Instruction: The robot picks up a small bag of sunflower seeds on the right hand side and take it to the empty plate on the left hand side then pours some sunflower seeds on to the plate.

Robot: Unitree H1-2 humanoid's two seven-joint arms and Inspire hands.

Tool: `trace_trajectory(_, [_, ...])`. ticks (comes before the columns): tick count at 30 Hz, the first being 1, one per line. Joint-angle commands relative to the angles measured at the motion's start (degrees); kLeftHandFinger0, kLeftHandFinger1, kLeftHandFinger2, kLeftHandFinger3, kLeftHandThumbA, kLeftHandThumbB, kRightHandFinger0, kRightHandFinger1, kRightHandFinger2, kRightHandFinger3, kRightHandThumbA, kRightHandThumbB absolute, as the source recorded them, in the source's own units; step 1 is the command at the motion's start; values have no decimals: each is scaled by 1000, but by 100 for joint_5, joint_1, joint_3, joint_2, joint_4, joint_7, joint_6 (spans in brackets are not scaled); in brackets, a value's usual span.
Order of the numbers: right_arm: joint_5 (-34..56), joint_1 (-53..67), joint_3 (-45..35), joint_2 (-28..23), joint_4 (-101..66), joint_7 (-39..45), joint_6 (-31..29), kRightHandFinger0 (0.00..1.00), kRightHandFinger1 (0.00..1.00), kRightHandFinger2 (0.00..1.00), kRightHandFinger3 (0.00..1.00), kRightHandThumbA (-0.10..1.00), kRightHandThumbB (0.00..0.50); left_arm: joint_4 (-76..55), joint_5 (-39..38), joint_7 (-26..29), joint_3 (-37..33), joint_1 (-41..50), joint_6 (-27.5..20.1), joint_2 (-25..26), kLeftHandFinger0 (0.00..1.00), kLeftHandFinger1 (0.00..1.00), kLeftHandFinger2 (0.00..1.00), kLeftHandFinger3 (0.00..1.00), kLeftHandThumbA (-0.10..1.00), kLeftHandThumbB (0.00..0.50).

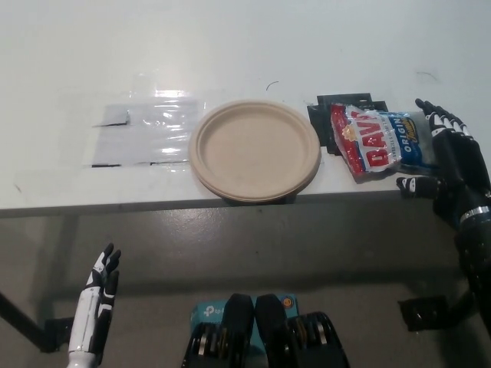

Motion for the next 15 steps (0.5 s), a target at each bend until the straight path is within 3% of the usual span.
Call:
trace_trajectory(1, [107,-325,6,-63,-61,-88,-24,1000,1000,1000,1000,1000,307,-122,30,18,-27,35,-188,65,1000,1000,1000,1000,1000,49])
trace_trajectory(15, [104,-496,70,-70,210,-116,-20,1000,1000,1000,1000,1000,310,-76,36,23,-31,12,-253,71,1000,1000,1000,1000,1000,36])
